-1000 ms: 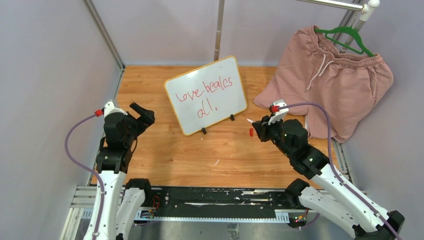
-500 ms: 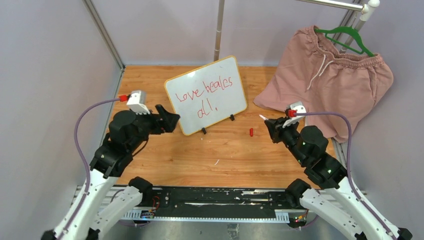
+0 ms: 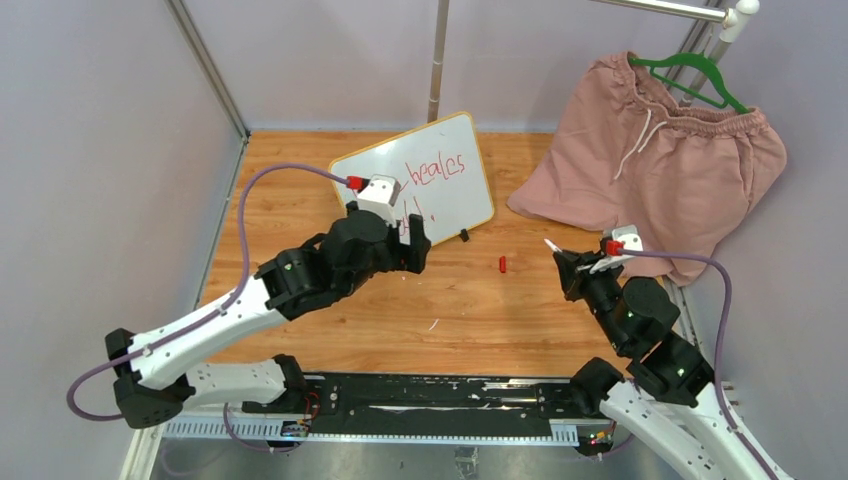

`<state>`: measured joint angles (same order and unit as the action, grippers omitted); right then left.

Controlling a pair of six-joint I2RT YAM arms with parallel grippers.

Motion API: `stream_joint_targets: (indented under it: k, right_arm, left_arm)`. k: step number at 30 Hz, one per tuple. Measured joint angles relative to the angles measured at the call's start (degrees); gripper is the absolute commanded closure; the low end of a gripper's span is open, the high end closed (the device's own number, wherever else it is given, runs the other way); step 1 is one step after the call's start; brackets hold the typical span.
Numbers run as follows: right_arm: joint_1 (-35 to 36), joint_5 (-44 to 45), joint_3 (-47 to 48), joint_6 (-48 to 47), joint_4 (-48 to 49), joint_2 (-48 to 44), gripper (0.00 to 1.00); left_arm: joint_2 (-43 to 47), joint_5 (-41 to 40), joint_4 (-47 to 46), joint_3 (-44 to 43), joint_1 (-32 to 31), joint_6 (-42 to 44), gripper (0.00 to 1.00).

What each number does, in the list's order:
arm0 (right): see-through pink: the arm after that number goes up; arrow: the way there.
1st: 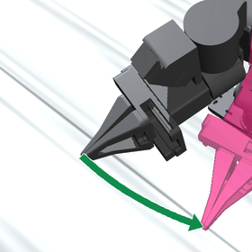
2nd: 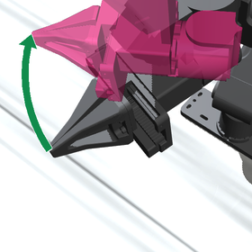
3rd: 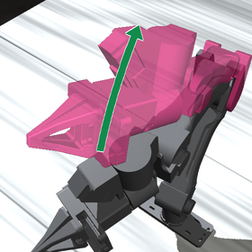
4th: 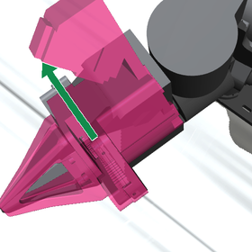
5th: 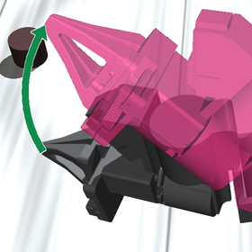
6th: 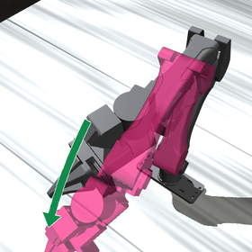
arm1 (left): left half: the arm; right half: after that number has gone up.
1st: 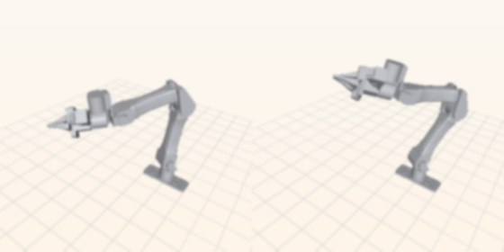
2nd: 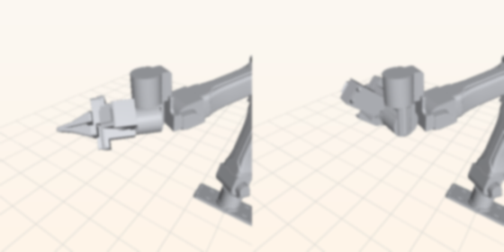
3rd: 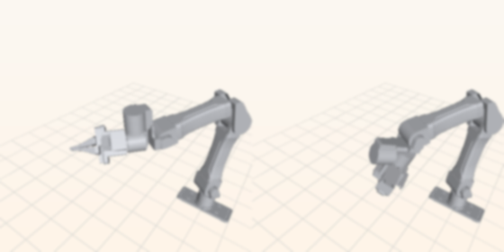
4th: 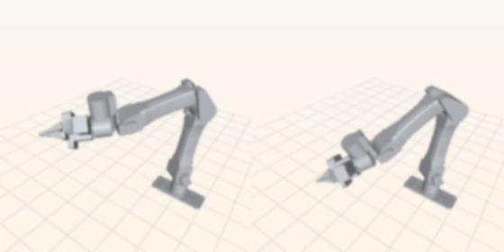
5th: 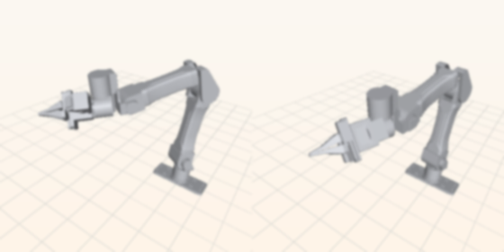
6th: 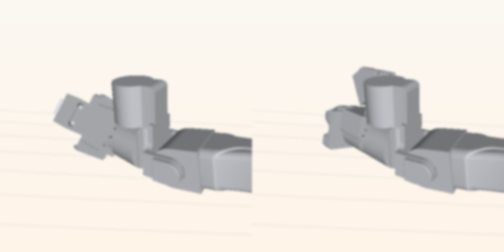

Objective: Write a sentence on the whiteboard
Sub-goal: Close the whiteboard marker at the center of the board.

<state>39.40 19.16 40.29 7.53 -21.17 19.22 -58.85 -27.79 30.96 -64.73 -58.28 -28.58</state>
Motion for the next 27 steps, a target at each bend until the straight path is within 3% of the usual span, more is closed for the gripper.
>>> stream_joint_targets:
  k: [13, 27]
  right_arm:
    - [0.0, 8.15, -2.14, 4.15, -4.92, -6.58, 1.0]
    - [0.0, 12.87, -2.19, 5.09, -7.72, -10.93, 1.0]
  left_arm:
    - [-23.65, -0.74, 1.16, -9.05, -4.28, -12.35, 0.11]
    - [-57.51, 5.46, 9.18, -40.11, -5.66, -19.58, 0.24]
